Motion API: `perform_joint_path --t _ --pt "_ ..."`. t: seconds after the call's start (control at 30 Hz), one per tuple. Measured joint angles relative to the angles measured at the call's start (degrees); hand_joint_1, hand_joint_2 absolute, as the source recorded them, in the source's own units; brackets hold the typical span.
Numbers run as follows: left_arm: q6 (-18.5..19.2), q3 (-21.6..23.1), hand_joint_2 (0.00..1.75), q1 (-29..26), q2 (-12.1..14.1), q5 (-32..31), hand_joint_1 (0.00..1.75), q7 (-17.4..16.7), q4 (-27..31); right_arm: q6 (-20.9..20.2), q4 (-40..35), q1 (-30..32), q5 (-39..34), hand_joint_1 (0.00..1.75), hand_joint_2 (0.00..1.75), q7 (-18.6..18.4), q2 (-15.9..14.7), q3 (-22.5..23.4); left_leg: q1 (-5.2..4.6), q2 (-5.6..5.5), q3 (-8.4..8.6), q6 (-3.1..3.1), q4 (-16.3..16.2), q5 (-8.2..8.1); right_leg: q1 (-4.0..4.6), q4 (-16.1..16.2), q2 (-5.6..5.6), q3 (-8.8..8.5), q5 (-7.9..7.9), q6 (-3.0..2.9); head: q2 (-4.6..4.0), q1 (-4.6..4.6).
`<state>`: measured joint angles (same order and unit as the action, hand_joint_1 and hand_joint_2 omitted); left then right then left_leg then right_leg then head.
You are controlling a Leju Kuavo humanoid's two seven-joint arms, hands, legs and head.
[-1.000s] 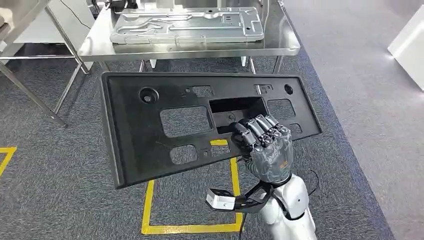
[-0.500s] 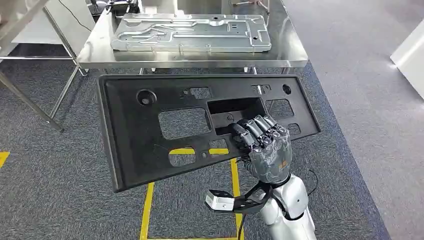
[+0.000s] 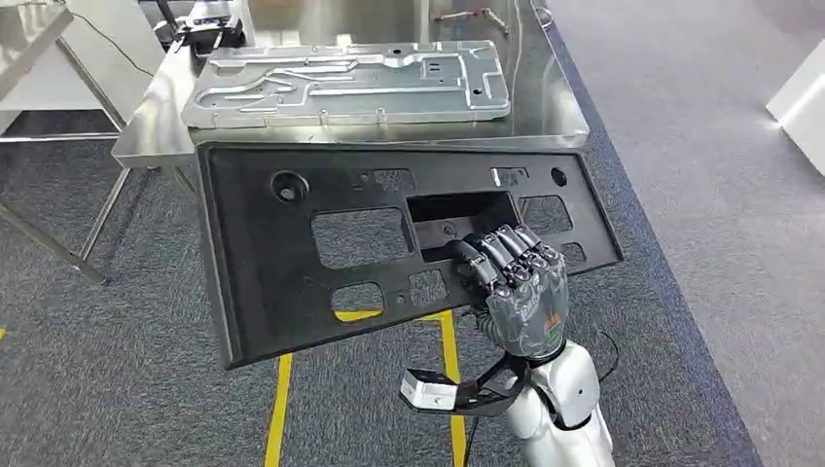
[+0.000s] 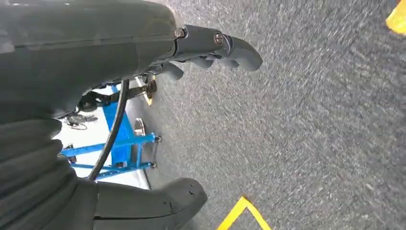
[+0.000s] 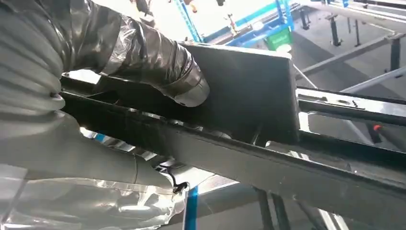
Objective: Take the parts from the cabinet and place them on the table.
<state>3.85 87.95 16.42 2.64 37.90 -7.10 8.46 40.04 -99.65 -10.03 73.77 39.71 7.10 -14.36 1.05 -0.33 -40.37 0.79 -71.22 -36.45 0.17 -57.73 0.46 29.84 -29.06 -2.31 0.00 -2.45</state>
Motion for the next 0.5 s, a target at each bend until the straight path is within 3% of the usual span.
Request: perform_joint_path --t 0.03,0.07,0.1,0.13,0.17,0.23,0.27,0.3,0.33,0.4,0.43,0.47,0.5 --pt "0.0 0.0 1.75 0.0 0.0 0.0 0.00 0.0 0.0 0.0 0.0 0.0 0.0 1.75 1.75 0.0 0.0 0.0 -0.21 0.00 0.57 -0.56 4.5 3.98 0.22 0.0 -0.03 -1.31 -0.99 0.08 0.00 0.00" --pt "0.0 0.0 1.75 -0.1 0.0 0.0 0.00 0.0 0.0 0.0 0.0 0.0 0.0 1.75 1.75 0.0 0.0 0.0 -0.52 0.03 1.00 -1.30 8.8 10.04 0.30 0.1 -0.10 -2.14 -1.88 0.15 -0.02 -0.02" --pt "0.0 0.0 1.75 -0.4 0.3 0.0 0.00 0.0 0.0 0.0 0.1 0.0 0.0 1.75 1.75 0.0 0.0 0.0 -1.09 -0.19 0.75 -1.76 11.0 14.90 0.61 -0.4 -0.01 -2.83 -2.68 0.47 0.00 -0.04" --pt "0.0 0.0 1.75 -0.3 0.2 0.1 0.00 -0.1 0.0 0.0 0.2 0.0 -0.1 1.75 1.75 0.1 0.0 0.0 -1.07 -0.10 1.46 -1.85 10.7 13.13 0.54 -0.1 0.40 -2.98 -3.43 1.00 0.00 0.00" --pt "0.0 0.0 1.75 -0.3 0.2 0.1 0.00 -0.1 0.0 0.0 0.1 0.1 -0.1 1.75 1.75 0.1 0.0 0.0 -1.26 -0.13 1.91 -2.04 10.8 13.25 0.42 0.4 0.33 -3.74 -3.97 1.32 0.00 -0.02" --pt "-0.1 0.0 1.75 0.0 0.2 0.1 0.00 -0.1 0.0 0.0 0.0 -0.2 -0.2 1.75 1.75 0.1 0.0 0.0 -0.98 -0.28 3.58 -2.72 11.8 12.68 0.47 -1.4 0.29 -4.11 -2.75 1.80 0.00 0.00" --pt "-0.2 0.0 1.75 0.1 0.2 0.1 0.00 -0.1 0.0 0.0 0.0 -0.3 -0.2 1.75 1.75 0.1 0.0 0.0 -0.79 -0.24 4.48 -2.93 12.3 12.55 0.29 -3.3 0.17 -3.14 -2.32 2.08 0.00 -0.06" --pt "-0.2 0.0 1.75 0.1 0.2 0.1 0.00 -0.1 0.0 0.0 0.0 -0.3 -0.2 1.75 1.75 0.1 0.0 0.0 -0.78 -0.25 5.47 -3.45 12.7 11.96 0.19 -7.8 0.01 -0.54 -1.32 2.50 0.00 0.00" --pt "-0.2 0.0 1.75 0.2 0.2 0.1 0.00 -0.1 0.0 0.0 0.0 -0.3 -0.2 1.75 1.75 0.1 0.0 0.0 -0.76 -0.25 6.10 -3.57 12.8 11.37 0.06 -11.8 0.00 2.50 -2.08 2.69 -0.02 -0.02" --pt "-0.2 0.0 1.75 0.0 0.2 0.1 0.00 -0.2 0.0 0.0 0.0 0.0 -0.3 1.75 1.75 0.1 0.0 0.0 -0.74 -0.32 7.53 -3.61 12.8 9.91 -0.34 -17.3 -0.08 8.20 -7.06 3.13 0.00 0.00" --pt "-0.3 0.0 1.75 0.0 0.2 0.1 0.00 -0.2 0.0 0.0 0.0 0.0 -0.3 1.75 1.75 0.1 0.0 0.0 -0.73 -0.45 8.53 -3.59 12.8 9.07 -0.51 -17.8 -0.14 10.07 -9.38 3.43 0.00 -0.02" --pt "-0.3 0.0 1.75 0.0 0.2 0.1 0.00 -0.2 0.0 0.0 0.0 0.0 -0.3 1.75 1.75 0.1 0.0 0.0 -0.69 -0.61 9.64 -3.48 12.8 8.22 -0.59 -16.8 -0.18 11.11 -9.99 3.58 0.00 -0.02" --pt "-0.3 0.0 1.75 -0.1 0.2 0.1 0.00 -0.2 0.0 0.0 0.0 0.0 -0.3 1.75 1.75 0.1 0.0 0.0 -0.62 -0.74 11.06 -3.28 12.8 7.14 -0.60 -14.0 -0.20 11.38 -9.33 3.66 0.00 0.00"
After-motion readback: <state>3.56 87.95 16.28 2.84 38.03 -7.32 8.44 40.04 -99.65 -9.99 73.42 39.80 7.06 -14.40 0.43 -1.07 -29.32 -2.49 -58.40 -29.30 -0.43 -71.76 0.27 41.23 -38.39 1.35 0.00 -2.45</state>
